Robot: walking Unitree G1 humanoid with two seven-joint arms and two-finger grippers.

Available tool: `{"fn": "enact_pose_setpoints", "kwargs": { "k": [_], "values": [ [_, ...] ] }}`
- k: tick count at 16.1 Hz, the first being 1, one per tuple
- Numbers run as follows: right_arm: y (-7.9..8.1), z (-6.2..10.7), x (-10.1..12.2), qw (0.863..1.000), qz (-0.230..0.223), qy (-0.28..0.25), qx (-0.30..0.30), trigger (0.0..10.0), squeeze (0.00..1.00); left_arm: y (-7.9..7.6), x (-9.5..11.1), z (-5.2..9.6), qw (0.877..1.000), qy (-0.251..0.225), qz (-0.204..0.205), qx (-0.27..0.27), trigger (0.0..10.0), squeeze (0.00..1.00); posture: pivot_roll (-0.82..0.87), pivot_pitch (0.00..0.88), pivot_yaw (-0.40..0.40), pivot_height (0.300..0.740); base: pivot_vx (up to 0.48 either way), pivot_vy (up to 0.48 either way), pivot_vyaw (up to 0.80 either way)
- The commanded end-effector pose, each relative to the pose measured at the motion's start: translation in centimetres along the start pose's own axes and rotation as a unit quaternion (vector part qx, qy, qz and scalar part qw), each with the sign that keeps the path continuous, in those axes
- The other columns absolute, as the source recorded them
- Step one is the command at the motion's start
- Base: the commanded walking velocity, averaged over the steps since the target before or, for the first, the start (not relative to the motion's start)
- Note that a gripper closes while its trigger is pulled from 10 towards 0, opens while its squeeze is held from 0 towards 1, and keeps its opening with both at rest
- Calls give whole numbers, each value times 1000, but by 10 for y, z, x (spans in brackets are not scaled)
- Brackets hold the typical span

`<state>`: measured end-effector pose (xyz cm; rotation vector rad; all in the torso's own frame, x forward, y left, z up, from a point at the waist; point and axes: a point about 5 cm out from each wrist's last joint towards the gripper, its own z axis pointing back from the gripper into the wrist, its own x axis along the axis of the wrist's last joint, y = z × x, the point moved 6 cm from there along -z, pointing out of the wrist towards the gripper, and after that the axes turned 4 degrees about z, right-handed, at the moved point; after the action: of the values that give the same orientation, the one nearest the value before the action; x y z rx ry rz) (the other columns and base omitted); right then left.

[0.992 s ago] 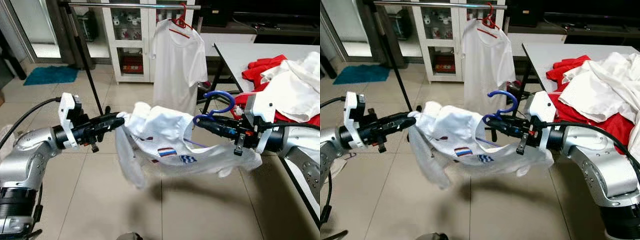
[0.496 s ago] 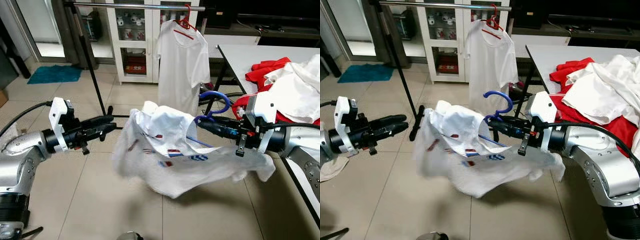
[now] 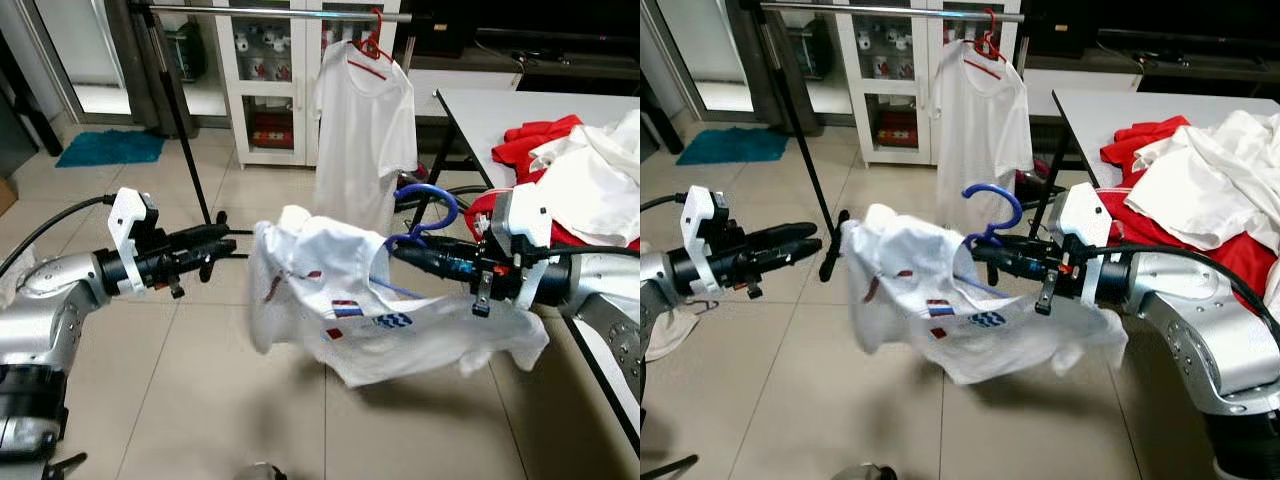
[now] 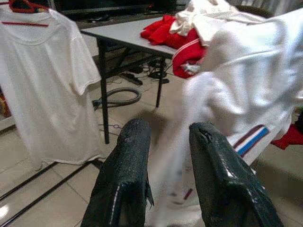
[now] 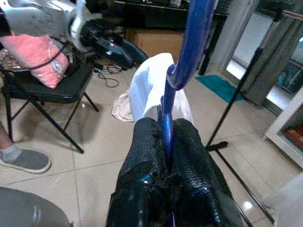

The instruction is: Hang hanger

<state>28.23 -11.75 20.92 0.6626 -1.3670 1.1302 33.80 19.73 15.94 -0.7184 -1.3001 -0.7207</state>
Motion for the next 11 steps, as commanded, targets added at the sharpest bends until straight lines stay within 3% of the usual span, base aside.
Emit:
{"fn": "enact_pose_setpoints", "kwargs": {
  "k": [1, 4, 5, 6, 9, 10, 11],
  "values": [
    [2, 2, 13, 1000, 18, -14, 11, 10000, 0, -2, 1, -5, 1000, 7, -10, -14, 10000, 0, 55, 21, 14, 740, 0, 0, 0],
    [3, 2, 14, 1000, 18, -14, 14, 10000, 0, -9, 0, -13, 999, 4, 11, -51, 10000, 0, 52, 22, 16, 740, 0, 0, 0],
    [4, 2, 14, 1000, 17, -14, 15, 10000, 0, -19, -2, -15, 996, 9, 20, -81, 8471, 0, 50, 22, 19, 740, 0, 0, 0],
    [4, 3, 14, 1000, 17, -14, 15, 10000, 0, -22, -2, -16, 996, 13, 18, -90, 10000, 0, 50, 21, 20, 740, 0, 0, 0],
    [4, 3, 14, 1000, 15, -13, 17, 10000, 0, -23, -2, -14, 995, 16, 16, -94, 10000, 0, 54, 24, 15, 740, 0, 0, 0],
    [4, 2, 14, 1000, 15, -13, 18, 10000, 0, -22, -2, -14, 995, 17, 17, -92, 8588, 0, 54, 24, 14, 740, 0, 0, 0],
    [4, 1, 14, 1000, 16, -14, 19, 10000, 0, -21, -3, -13, 996, 18, 19, -91, 2706, 0, 55, 25, 13, 740, 0, 0, 0]
  ]
}}
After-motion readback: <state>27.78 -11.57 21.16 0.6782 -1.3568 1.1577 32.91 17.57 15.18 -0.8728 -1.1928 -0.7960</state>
